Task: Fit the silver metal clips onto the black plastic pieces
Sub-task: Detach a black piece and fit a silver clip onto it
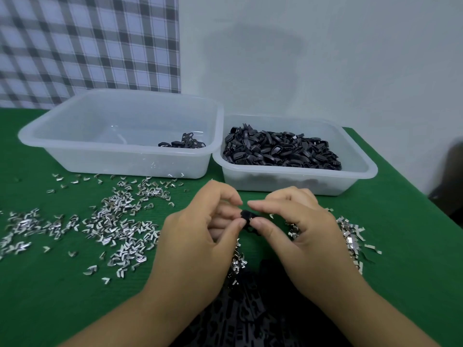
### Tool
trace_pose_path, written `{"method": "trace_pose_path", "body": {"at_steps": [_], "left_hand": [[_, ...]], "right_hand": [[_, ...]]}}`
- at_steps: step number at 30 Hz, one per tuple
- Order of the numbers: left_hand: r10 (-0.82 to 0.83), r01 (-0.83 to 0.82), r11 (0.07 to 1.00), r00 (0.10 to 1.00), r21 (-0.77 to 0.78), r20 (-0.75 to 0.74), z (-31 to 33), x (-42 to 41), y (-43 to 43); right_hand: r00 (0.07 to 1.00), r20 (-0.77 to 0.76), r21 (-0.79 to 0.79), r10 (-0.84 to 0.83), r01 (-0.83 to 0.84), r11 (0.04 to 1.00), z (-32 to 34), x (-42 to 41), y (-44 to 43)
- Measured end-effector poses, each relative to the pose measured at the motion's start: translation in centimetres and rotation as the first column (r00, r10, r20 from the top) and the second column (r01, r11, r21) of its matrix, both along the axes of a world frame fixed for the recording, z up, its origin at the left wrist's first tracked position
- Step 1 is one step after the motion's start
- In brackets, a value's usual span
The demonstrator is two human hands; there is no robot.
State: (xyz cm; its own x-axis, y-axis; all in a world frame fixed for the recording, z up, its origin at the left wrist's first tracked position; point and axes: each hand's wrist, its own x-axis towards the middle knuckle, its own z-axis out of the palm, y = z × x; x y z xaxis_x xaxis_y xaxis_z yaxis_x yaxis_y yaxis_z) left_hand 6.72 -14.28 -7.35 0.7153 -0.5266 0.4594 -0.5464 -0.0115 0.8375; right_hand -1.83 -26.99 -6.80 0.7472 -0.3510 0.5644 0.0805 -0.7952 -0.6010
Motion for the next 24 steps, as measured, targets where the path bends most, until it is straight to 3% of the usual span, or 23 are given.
{"method": "trace_pose_path", "body": {"at_steps": [3,11,17,20,24], "left_hand": [[0.016,-0.016,1.0,0.999,-0.001,0.038,0.0,0.0,0.0],[0.018,-0.02,0.999,0.999,-0.048,-0.035,-0.1,-0.1,-0.2],[0.109,-0.132,0.987,0.969,-0.095,-0.22,-0.3,0.6,-0.4],[0.155,-0.211,0.964,0.939,-0.159,-0.308,-0.3,1.1,-0.4],[0.143,-0.219,0.956,0.928,-0.196,-0.344,-0.3,1.1,-0.3]], "right_hand": [[0.999,-0.022,0.0,0.03,-0.03,1.0,0.1,0.0,0.1],[1.0,-0.01,-0.125,-0.019,0.018,0.992,0.2,0.4,0.3],[0.997,-0.054,-0.003,-0.056,0.056,0.998,0.2,0.3,-0.2],[0.989,-0.135,-0.122,-0.066,0.05,0.991,-0.2,0.3,-0.3],[0.948,-0.316,-0.209,0.036,-0.106,0.972,-0.6,0.5,0.2]]}}
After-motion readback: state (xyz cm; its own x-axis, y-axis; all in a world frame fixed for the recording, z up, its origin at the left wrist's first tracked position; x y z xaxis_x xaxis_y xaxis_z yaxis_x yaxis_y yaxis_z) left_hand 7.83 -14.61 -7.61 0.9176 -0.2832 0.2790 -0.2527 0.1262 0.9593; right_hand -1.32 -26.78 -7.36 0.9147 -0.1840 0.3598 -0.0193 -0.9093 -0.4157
